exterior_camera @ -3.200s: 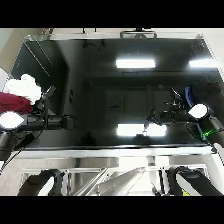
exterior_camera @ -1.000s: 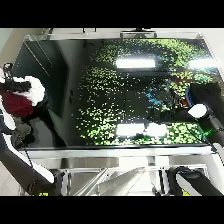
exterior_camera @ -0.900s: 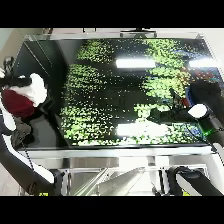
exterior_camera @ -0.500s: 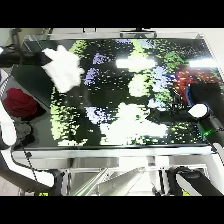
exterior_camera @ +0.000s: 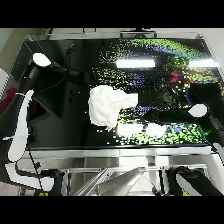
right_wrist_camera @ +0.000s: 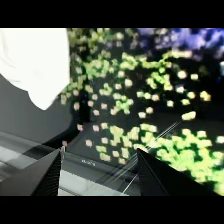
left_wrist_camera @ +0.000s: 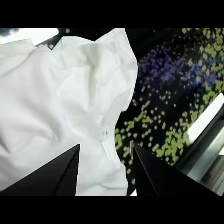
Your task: Fold the shirts.
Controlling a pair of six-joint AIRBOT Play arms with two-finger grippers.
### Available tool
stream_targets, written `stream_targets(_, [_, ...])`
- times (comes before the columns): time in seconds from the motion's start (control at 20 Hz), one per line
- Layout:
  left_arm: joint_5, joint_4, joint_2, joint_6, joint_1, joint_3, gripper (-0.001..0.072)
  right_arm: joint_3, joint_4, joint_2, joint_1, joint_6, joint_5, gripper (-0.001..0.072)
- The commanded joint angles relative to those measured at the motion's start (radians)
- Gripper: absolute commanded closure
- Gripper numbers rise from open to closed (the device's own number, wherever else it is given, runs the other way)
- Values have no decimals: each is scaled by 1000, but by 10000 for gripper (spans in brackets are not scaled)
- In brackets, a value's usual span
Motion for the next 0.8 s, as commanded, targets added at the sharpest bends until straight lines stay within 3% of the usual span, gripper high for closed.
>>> stream_targets(0.0, [-113, 42, 4, -74, 36, 24, 364, 0, 26, -1, 7, -7, 14, 197])
stream_targets(0.15, [-274, 101, 4, -113, 129, -46, 363, -4, 25, -23, 94, -6, -43, 197])
stream_targets(0.25, [-289, 100, 16, -106, 173, -184, 363, -6, 30, -76, 194, -6, -133, 197])
stream_targets(0.4, [-204, 91, 58, -72, 192, -437, 363, -5, 86, -188, 298, -15, -299, 198])
stream_targets(0.5, [-120, 90, 96, -50, 177, -586, 364, 20, 168, -263, 285, -114, -399, 208])
stream_targets(0.6, [-8, 92, 133, -48, 151, -679, 363, 121, 224, -357, 247, -237, -396, 211])
stream_targets(0.75, [128, 70, 179, -48, 89, -790, 363, 322, 225, -537, 230, -278, -345, 211])
